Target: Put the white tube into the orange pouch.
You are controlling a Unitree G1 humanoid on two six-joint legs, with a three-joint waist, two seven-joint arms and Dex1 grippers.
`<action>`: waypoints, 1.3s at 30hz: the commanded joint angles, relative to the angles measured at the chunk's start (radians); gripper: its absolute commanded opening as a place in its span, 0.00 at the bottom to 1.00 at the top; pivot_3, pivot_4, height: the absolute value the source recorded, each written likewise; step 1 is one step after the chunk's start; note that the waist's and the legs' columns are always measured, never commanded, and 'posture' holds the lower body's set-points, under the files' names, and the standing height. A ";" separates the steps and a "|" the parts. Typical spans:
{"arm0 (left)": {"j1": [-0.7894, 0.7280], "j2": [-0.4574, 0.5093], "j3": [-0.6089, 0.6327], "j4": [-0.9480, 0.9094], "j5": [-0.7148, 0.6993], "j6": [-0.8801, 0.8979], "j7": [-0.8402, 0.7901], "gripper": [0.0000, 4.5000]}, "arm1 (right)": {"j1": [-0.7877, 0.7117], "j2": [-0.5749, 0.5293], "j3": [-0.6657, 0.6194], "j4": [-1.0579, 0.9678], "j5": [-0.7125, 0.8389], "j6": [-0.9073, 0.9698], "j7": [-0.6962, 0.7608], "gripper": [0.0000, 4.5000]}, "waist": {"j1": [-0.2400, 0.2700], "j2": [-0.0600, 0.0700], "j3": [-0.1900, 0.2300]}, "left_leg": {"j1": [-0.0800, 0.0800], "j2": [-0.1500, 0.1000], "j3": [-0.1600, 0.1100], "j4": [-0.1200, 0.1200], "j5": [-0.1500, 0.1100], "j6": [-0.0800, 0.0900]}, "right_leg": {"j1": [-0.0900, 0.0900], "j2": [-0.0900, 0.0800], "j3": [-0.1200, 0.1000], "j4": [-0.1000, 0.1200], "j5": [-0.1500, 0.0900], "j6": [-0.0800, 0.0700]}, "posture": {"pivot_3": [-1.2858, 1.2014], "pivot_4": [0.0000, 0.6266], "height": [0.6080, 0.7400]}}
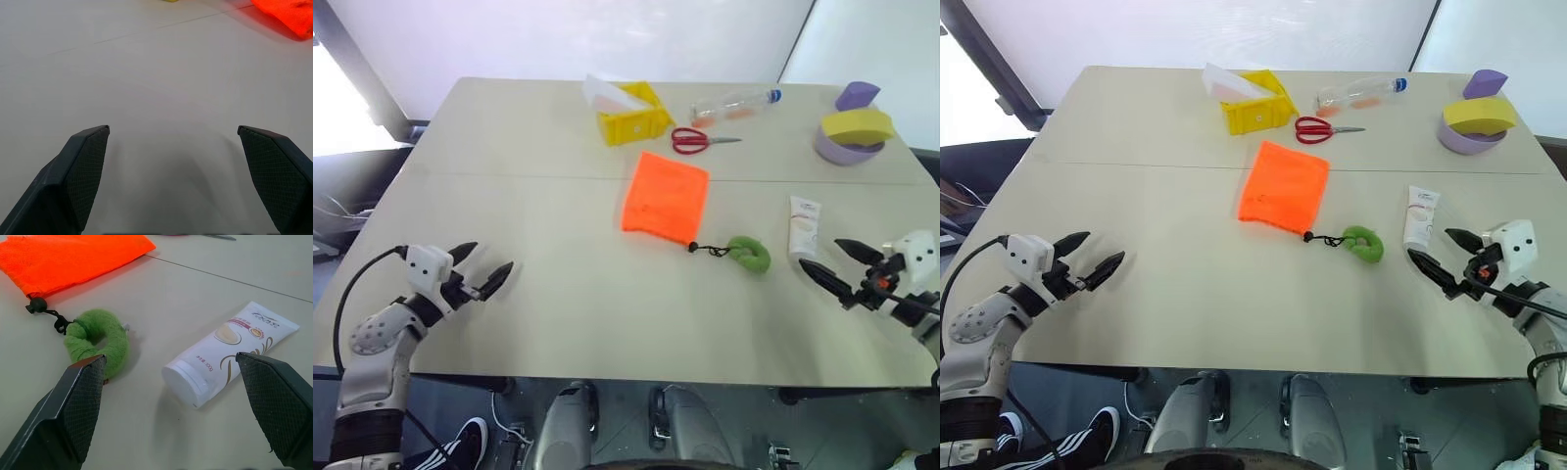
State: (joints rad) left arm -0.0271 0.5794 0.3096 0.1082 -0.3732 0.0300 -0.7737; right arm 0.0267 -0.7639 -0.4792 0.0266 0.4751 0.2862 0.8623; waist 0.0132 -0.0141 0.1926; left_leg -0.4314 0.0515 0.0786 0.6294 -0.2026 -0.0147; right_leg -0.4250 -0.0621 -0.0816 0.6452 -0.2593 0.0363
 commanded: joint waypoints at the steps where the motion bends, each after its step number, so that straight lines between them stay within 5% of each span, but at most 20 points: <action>1: -0.007 0.007 0.020 -0.025 0.005 -0.050 0.004 1.00 | -0.014 0.002 -0.013 0.005 0.001 -0.021 -0.005 0.98 | 0.000 0.000 0.000 | 0.000 0.000 0.000 0.000 0.000 0.000 | 0.000 0.000 0.000 0.000 0.000 0.000 | 0.52 0.24 1.00; 27: -0.088 -0.001 -0.061 -0.002 0.064 -0.196 -0.039 1.00 | -0.026 0.026 0.035 -0.057 0.011 -0.030 -0.019 0.98 | 0.000 0.000 0.000 | 0.000 0.000 0.001 0.001 0.001 0.001 | 0.000 0.000 0.000 0.001 0.000 0.001 | 0.52 0.24 1.00; 32: -0.171 0.000 -0.168 0.017 0.181 -0.292 -0.035 1.00 | -0.054 0.070 0.117 -0.202 0.033 0.014 -0.049 0.98 | 0.000 0.000 0.000 | 0.000 0.000 0.001 0.001 0.001 0.001 | 0.000 0.001 0.000 0.002 0.002 0.004 | 0.52 0.24 1.00; 39: -0.490 -0.112 -0.408 0.258 0.462 -0.462 0.072 1.00 | -0.126 0.172 0.313 -0.351 -0.032 0.048 -0.144 0.98 | 0.006 0.000 0.000 | 0.000 0.000 0.001 0.003 0.001 0.002 | 0.001 0.001 -0.001 0.002 0.004 0.005 | 0.52 0.24 1.00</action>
State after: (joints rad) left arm -0.4632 0.4841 -0.0533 0.3186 0.0244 -0.3790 -0.7372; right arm -0.0833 -0.5979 -0.1801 -0.2920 0.4684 0.3381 0.7453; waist 0.0188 -0.0146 0.1921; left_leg -0.4322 0.0506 0.0796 0.6331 -0.2015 -0.0128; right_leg -0.4239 -0.0601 -0.0829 0.6473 -0.2542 0.0429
